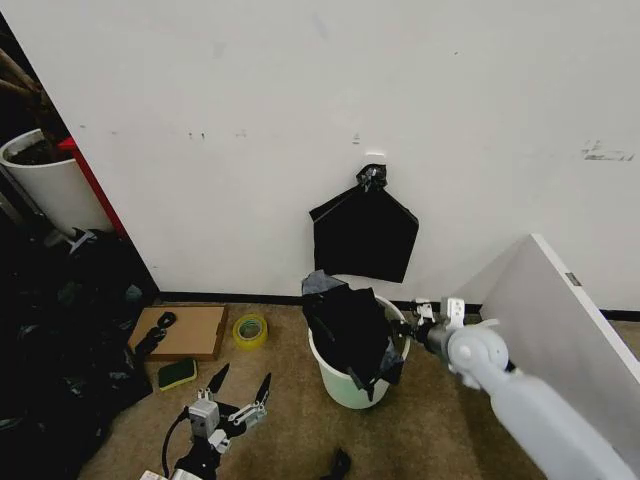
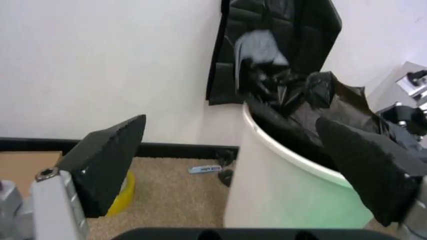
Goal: Place the garbage bag over the trash bin.
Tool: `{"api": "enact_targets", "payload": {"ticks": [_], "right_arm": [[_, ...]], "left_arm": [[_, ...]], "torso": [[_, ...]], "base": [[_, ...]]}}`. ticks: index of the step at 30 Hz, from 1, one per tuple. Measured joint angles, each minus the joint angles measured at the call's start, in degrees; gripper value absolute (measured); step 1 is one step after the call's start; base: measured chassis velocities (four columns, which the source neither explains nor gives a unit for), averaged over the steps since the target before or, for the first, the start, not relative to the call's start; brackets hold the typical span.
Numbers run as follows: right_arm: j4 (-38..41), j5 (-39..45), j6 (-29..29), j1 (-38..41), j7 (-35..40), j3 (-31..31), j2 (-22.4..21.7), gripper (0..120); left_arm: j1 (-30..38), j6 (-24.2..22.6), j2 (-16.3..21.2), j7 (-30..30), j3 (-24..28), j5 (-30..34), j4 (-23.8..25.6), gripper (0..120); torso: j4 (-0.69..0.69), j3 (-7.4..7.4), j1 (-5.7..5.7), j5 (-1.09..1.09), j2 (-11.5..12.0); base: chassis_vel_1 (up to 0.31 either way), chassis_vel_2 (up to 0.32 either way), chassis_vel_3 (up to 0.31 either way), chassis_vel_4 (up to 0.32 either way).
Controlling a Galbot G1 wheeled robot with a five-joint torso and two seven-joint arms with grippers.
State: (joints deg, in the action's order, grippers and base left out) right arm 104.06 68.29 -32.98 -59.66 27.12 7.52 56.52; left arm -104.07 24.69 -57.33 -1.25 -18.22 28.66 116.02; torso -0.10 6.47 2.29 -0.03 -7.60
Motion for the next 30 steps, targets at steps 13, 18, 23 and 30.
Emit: {"api": "enact_targets", "payload": {"ticks": [13,18,23,30], "right_arm": [[8.4,-3.7,13.1,-3.8,21.1,-5.0,6.8,2],[9.9,-6.2,15.4,-6.4,23.9,-5.8,7.3,2],[11.0,-6.7,17.0,-8.8,25.6,-6.6,8.6,2],[9.5,-8.4,20.1,-9.9,26.4,-7.3,10.2,2]], "left_arm": [[0.3,0.0,0.7,0.0,0.2,0.2,0.0,100],[0.3,0.1,0.6,0.0,0.4,0.2,-0.1,100],[0.3,0.0,0.6,0.0,0.7,-0.1,-0.2,100],[0.3,-0.2,0.6,0.0,0.8,-0.3,-0.1,100]], "torso": [[0.01,0.00,0.00,0.00,0.0],[0.00,0.00,0.00,-0.01,0.0],[0.00,0.00,0.00,0.01,0.0],[0.01,0.00,0.00,0.00,0.0]], "base": [[0.000,0.000,0.000,0.000],[0.000,0.000,0.000,0.000],[0.000,0.000,0.000,0.000],[0.000,0.000,0.000,0.000]]}}
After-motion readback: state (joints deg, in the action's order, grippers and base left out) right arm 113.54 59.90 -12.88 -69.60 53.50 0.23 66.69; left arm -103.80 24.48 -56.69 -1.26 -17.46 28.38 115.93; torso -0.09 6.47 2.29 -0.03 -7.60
